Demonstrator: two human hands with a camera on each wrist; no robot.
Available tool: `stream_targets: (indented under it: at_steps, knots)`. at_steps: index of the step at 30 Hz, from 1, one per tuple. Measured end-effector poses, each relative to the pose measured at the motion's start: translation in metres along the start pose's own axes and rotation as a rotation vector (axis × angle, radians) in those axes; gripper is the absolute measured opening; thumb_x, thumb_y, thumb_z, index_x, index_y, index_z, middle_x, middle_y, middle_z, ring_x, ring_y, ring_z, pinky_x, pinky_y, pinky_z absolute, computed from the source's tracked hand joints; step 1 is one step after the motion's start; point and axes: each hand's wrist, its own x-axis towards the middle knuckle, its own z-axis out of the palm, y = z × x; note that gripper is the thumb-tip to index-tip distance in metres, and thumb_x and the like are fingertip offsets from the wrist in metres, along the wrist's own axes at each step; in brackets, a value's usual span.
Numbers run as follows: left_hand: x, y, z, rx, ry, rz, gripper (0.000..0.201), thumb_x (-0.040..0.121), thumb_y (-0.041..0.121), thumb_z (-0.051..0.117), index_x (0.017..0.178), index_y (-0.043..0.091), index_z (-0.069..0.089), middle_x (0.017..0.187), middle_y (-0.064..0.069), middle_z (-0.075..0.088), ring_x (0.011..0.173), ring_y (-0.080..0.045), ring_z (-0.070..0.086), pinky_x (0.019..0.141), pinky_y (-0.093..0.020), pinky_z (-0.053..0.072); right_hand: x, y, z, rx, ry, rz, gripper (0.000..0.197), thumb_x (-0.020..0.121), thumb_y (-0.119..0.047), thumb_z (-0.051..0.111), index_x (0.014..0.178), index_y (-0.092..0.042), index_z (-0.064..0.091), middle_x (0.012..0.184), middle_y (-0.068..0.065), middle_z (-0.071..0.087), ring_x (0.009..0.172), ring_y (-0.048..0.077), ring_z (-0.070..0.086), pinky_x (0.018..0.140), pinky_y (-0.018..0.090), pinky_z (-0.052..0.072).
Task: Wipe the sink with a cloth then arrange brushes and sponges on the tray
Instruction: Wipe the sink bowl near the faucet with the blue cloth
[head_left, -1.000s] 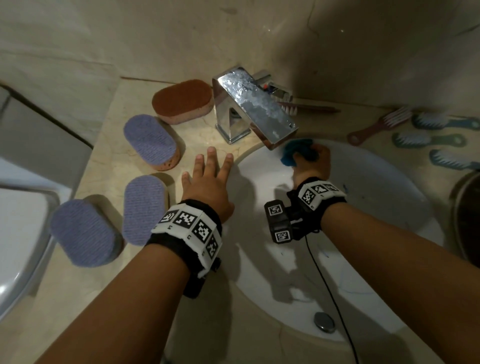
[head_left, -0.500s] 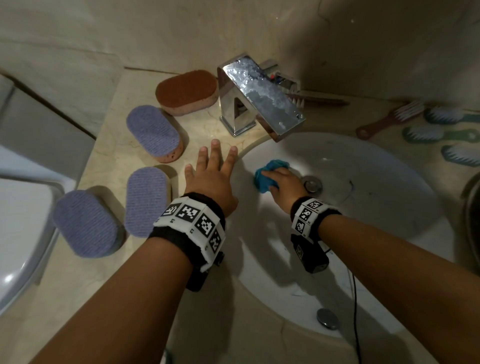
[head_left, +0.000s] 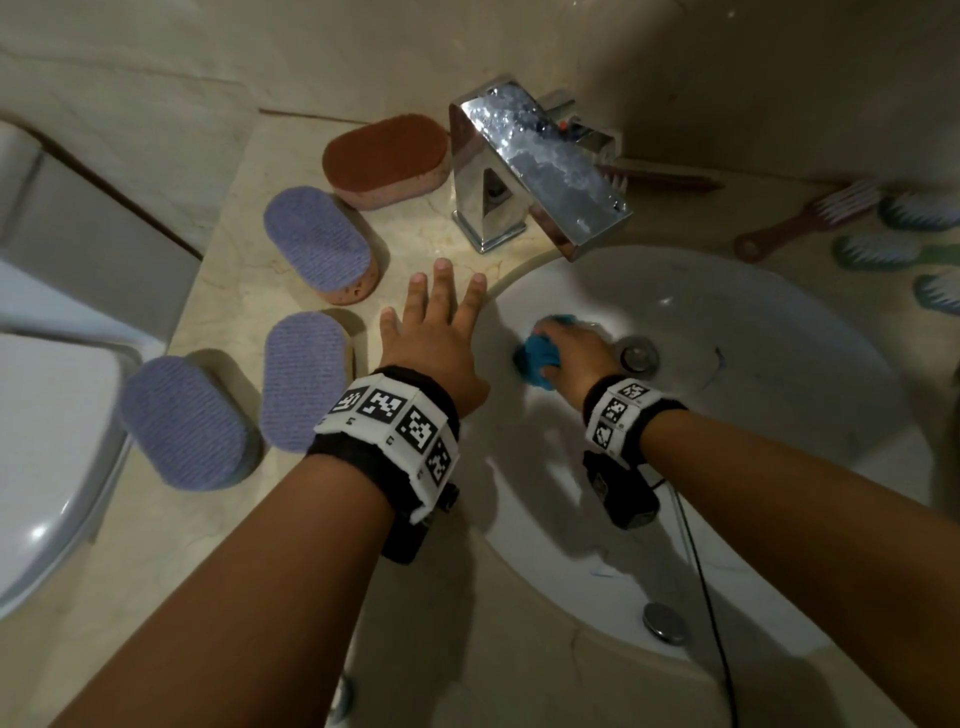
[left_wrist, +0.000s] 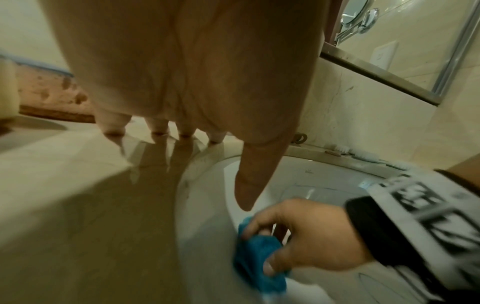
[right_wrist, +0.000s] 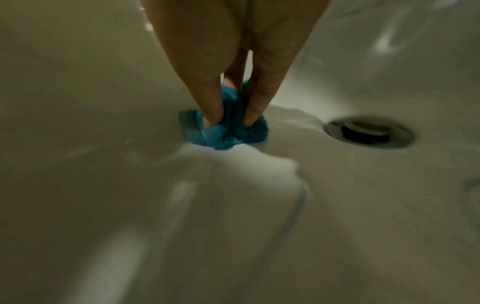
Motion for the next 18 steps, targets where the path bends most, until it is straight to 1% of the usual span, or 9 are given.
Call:
stream_targets:
  at_steps: [2, 3, 6, 7, 9, 12, 14, 16, 18]
  knots:
    - [-0.001, 0.000, -0.001, -0.007, -0.011, -0.003, 0.102, 0.085, 0.034, 0.063, 0.148, 0.029, -0.017, 0.156, -0.003, -0.027, 0.146, -0.027, -0.018, 0.118, -0.052, 0.004, -0.012, -0.005, 0.012, -0.092, -0.157, -0.058, 0.044, 0.087, -0.008, 0.058, 0.131, -0.012, 0.053, 0.135, 0.014, 0.052, 0.124, 0.031, 0.049, 0.105, 0.034, 0.037]
    - [-0.002, 0.000, -0.002, -0.008, -0.020, -0.003, 0.102, 0.085, 0.035, 0.063, 0.148, 0.029, -0.017, 0.156, -0.004, -0.027, 0.146, -0.027, -0.018, 0.118, -0.052, 0.004, -0.017, -0.004, 0.016, -0.054, -0.221, -0.051, 0.040, 0.087, -0.008, 0.059, 0.127, -0.010, 0.057, 0.133, 0.016, 0.053, 0.122, 0.031, 0.050, 0.104, 0.034, 0.038]
    - [-0.007, 0.000, -0.004, 0.000, -0.037, 0.006, 0.101, 0.085, 0.038, 0.062, 0.149, 0.026, -0.015, 0.157, -0.005, -0.025, 0.147, -0.026, -0.015, 0.118, -0.049, 0.005, -0.028, 0.004, 0.014, -0.004, -0.288, -0.128, 0.033, 0.086, -0.011, 0.063, 0.118, -0.009, 0.064, 0.132, 0.013, 0.055, 0.124, 0.028, 0.049, 0.107, 0.033, 0.038]
    - [-0.009, 0.000, -0.004, 0.000, -0.033, 0.008, 0.101, 0.085, 0.038, 0.062, 0.150, 0.024, -0.015, 0.157, -0.005, -0.024, 0.147, -0.026, -0.014, 0.118, -0.049, 0.006, -0.026, 0.007, 0.009, -0.033, -0.291, -0.140, 0.035, 0.088, -0.011, 0.060, 0.122, -0.011, 0.062, 0.136, 0.012, 0.052, 0.127, 0.027, 0.047, 0.108, 0.032, 0.037]
    - [-0.015, -0.001, -0.002, -0.013, -0.017, 0.001, 0.100, 0.085, 0.038, 0.062, 0.150, 0.022, -0.013, 0.158, -0.004, -0.021, 0.147, -0.025, -0.012, 0.118, -0.047, 0.006, -0.017, 0.016, -0.003, -0.087, -0.219, -0.049, 0.042, 0.090, -0.010, 0.053, 0.131, -0.018, 0.055, 0.138, 0.011, 0.049, 0.127, 0.029, 0.046, 0.106, 0.033, 0.038]
    - [-0.024, -0.002, 0.005, -0.040, -0.010, -0.001, 0.101, 0.085, 0.038, 0.062, 0.150, 0.019, -0.012, 0.158, -0.004, -0.020, 0.148, -0.024, -0.011, 0.119, -0.045, 0.007, -0.003, 0.016, -0.013, -0.087, -0.080, 0.019, 0.043, 0.092, -0.010, 0.051, 0.135, -0.016, 0.051, 0.141, 0.011, 0.048, 0.130, 0.029, 0.045, 0.108, 0.036, 0.036]
    - [-0.031, -0.003, 0.011, -0.040, -0.010, 0.008, 0.103, 0.084, 0.040, 0.063, 0.150, 0.018, -0.013, 0.158, -0.005, -0.021, 0.148, -0.025, -0.011, 0.119, -0.045, 0.007, -0.007, 0.007, -0.008, -0.050, -0.143, -0.009, 0.044, 0.091, -0.004, 0.051, 0.134, -0.011, 0.053, 0.142, 0.013, 0.047, 0.133, 0.030, 0.043, 0.110, 0.032, 0.033]
    - [-0.037, -0.004, 0.015, -0.045, -0.012, 0.017, 0.105, 0.083, 0.042, 0.064, 0.150, 0.017, -0.013, 0.158, -0.005, -0.020, 0.148, -0.025, -0.012, 0.119, -0.045, 0.007, -0.022, -0.001, 0.000, -0.045, -0.217, -0.106, 0.043, 0.090, 0.000, 0.052, 0.133, -0.007, 0.054, 0.145, 0.012, 0.045, 0.135, 0.028, 0.041, 0.109, 0.022, 0.025]
    - [-0.042, -0.004, 0.017, -0.053, -0.018, 0.016, 0.106, 0.083, 0.044, 0.064, 0.150, 0.015, -0.013, 0.158, -0.005, -0.020, 0.147, -0.025, -0.012, 0.119, -0.044, 0.007, -0.041, -0.004, 0.009, -0.104, -0.270, -0.200, 0.042, 0.088, -0.006, 0.057, 0.129, -0.011, 0.058, 0.141, 0.011, 0.050, 0.131, 0.027, 0.045, 0.107, 0.021, 0.027]
